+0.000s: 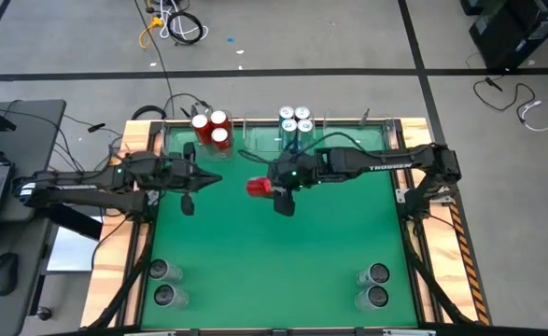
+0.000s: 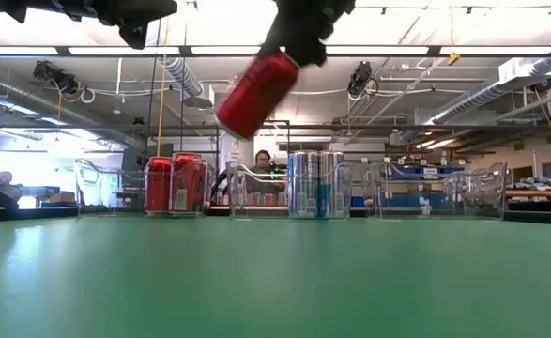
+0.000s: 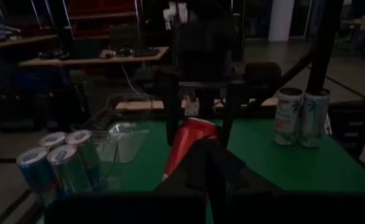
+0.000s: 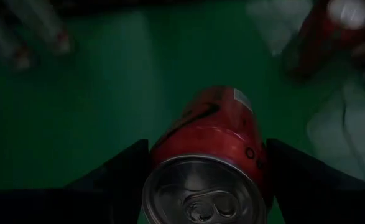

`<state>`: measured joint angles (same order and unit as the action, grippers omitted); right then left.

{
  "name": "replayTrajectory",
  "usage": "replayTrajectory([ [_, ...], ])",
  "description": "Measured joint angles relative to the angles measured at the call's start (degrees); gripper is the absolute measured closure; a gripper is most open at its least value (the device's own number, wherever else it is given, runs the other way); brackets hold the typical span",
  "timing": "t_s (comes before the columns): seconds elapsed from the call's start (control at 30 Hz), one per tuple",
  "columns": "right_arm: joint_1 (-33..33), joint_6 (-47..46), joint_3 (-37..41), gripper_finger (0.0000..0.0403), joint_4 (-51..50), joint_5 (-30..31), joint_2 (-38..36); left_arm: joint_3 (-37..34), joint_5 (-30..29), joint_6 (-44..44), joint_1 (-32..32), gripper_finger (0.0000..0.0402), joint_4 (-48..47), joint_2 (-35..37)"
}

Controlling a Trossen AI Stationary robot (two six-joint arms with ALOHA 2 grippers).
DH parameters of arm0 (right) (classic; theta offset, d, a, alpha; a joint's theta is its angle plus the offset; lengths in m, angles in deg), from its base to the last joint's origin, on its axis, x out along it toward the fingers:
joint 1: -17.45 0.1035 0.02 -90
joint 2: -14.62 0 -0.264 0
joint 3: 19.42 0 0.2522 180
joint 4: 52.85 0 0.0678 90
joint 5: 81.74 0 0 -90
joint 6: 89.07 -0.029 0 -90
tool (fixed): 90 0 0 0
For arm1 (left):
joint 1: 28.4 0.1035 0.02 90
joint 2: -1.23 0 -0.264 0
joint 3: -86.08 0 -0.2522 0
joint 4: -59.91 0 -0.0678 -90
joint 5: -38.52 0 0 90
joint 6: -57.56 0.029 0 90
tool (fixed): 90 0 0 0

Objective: Sort soda cans
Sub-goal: Put the red soda can into the transparent left bin

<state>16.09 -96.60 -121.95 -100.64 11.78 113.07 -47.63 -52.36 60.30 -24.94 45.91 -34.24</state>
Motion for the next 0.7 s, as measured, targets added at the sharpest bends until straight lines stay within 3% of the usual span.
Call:
replayTrajectory([
  [0.47, -4.15, 6.17, -14.22, 0.0128, 0.87, 1.57, 0.87, 2.68, -1.88, 0.90, 0.02, 0.0400, -5.43, 3.90],
  [0.7, -5.18, 9.04, -26.15, 0.0128, -4.39, -1.08, 10.21, 4.49, -2.75, 1.32, 0.54, 0.0400, -8.62, 4.18],
])
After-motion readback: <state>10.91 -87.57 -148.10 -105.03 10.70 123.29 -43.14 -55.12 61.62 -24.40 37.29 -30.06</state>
